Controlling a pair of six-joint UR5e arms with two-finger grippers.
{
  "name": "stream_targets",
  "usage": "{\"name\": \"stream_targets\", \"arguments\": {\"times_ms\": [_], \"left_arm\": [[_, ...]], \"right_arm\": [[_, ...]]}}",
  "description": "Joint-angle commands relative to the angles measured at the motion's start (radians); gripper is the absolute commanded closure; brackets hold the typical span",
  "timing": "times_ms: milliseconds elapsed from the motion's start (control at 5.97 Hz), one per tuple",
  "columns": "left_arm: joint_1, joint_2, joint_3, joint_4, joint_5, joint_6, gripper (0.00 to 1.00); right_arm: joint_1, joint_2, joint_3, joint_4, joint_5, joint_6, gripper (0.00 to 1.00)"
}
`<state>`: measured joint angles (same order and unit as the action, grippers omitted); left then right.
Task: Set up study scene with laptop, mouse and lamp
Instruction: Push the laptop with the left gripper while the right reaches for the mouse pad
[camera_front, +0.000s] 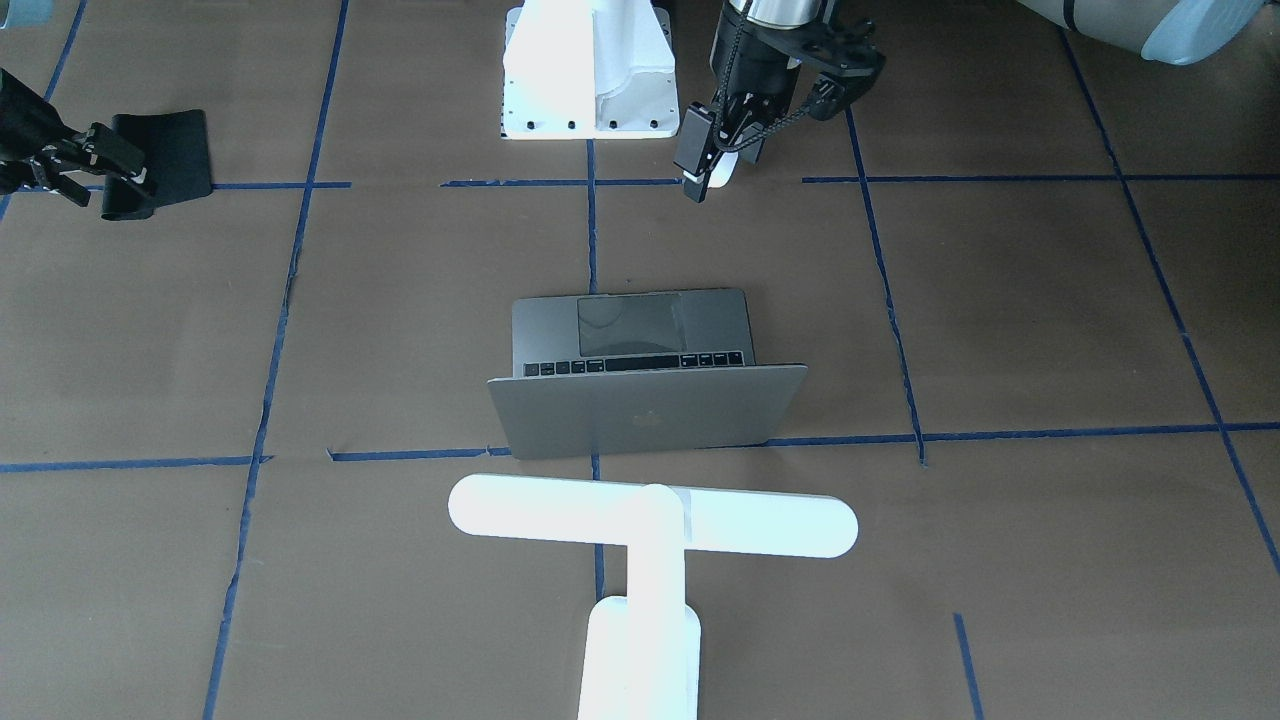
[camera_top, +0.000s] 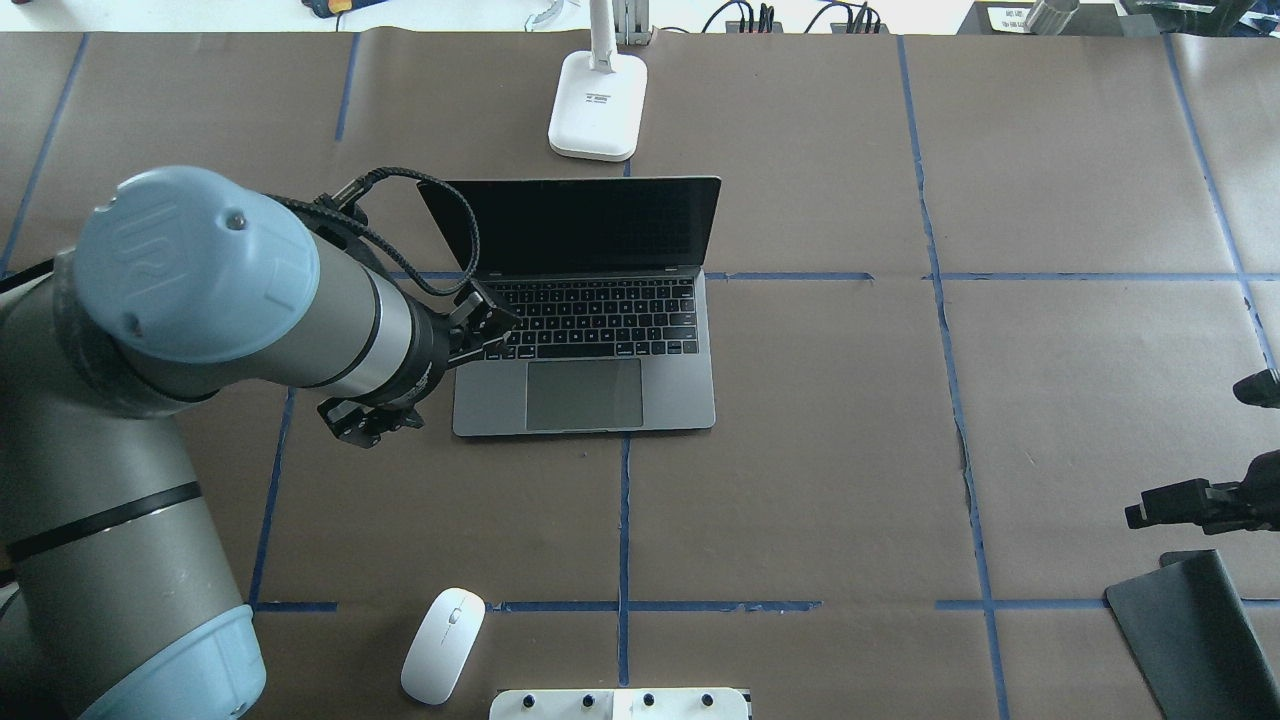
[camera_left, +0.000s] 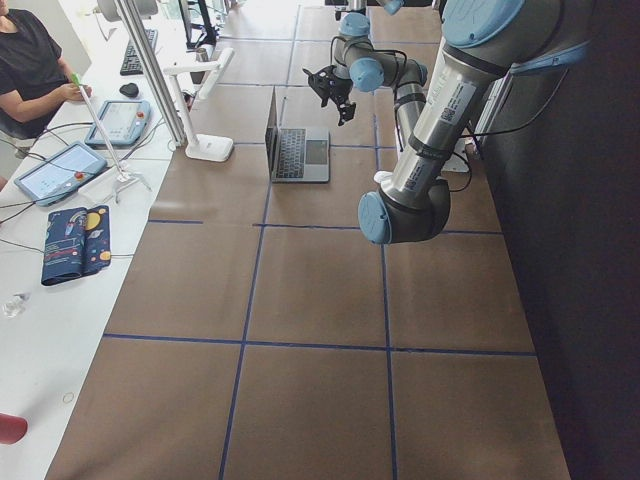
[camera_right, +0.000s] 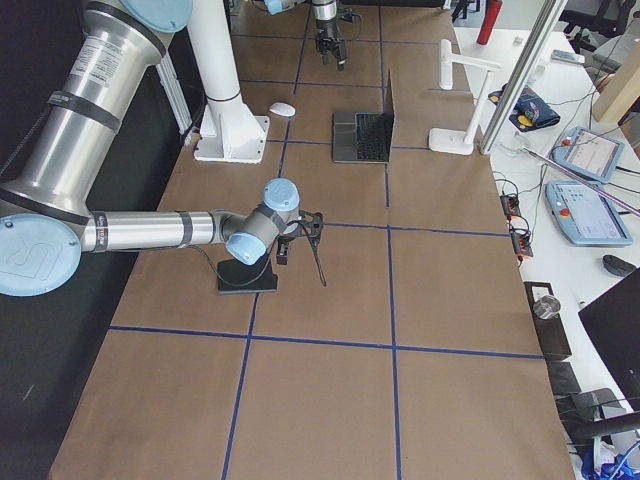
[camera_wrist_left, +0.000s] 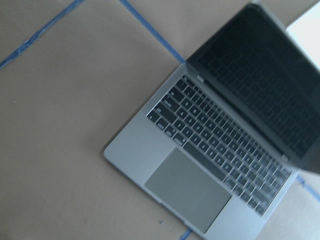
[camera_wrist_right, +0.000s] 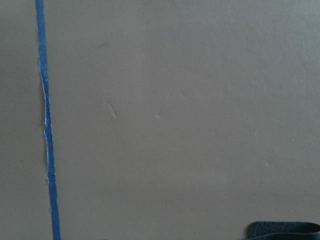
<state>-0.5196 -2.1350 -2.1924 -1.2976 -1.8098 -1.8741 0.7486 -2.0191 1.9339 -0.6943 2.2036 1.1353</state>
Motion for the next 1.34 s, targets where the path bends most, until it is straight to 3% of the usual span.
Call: {"name": "stream_targets", "arguments": {"times_ms": [0,335,1172], "left_arm": [[0.032,0.05,-0.047,-0.003,-0.009,0.125,0.0],[0.053,0.053,-0.046,-0.005,-0.01,0.204,0.0],[0.055,0.052,-0.052,-0.014,-0.01,0.205,0.0]], "right_arm": [[-0.051,-0.033,-0.038,0.061,-0.048,0.044,0.0],[-0.051,-0.085,-0.052,0.061,-0.053,0.037,0.0],[-0.11,-0.095,-0.127,0.059,-0.044,0.043,0.01]]}}
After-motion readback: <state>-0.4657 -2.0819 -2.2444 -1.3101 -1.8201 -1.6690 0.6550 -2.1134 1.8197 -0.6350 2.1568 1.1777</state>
